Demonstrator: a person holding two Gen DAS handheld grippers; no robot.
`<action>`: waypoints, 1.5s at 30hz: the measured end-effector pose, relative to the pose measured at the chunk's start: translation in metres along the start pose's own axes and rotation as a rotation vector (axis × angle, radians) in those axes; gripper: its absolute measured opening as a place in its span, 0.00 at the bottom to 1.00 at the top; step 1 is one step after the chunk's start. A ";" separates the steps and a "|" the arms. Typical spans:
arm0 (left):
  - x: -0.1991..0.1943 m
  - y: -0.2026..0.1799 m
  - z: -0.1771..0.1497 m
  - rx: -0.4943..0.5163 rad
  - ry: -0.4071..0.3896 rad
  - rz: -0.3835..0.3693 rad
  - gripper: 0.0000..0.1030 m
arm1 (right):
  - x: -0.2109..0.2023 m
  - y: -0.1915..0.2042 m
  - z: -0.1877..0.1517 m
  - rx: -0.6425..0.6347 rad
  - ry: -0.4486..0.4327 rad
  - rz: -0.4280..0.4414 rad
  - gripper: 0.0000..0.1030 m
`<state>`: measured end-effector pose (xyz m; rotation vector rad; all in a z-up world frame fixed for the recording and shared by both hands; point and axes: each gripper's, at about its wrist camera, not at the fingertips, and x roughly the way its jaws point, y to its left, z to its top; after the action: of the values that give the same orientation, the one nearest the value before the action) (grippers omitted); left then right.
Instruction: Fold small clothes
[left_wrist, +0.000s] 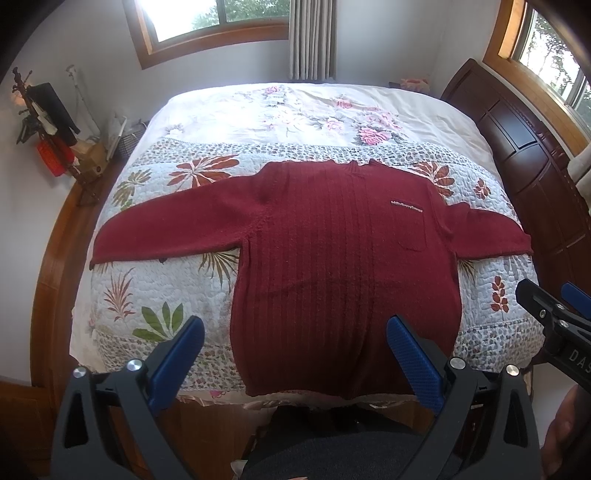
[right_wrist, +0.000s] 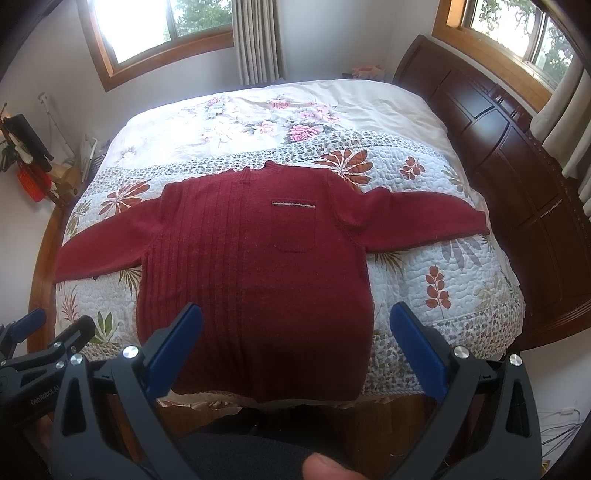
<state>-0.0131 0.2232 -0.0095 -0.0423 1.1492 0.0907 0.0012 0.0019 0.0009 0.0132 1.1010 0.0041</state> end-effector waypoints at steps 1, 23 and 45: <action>0.000 0.000 0.000 0.000 0.000 0.000 0.96 | 0.000 0.000 0.000 0.000 0.000 0.001 0.98; 0.005 -0.001 0.013 -0.017 -0.013 -0.024 0.96 | -0.001 -0.006 0.012 0.004 -0.035 -0.017 0.98; 0.081 0.005 0.028 -0.167 -0.077 -0.216 0.96 | 0.178 -0.388 0.008 0.815 -0.091 0.199 0.67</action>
<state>0.0449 0.2344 -0.0715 -0.3076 1.0518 -0.0038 0.0880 -0.3847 -0.1593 0.8443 0.9440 -0.2645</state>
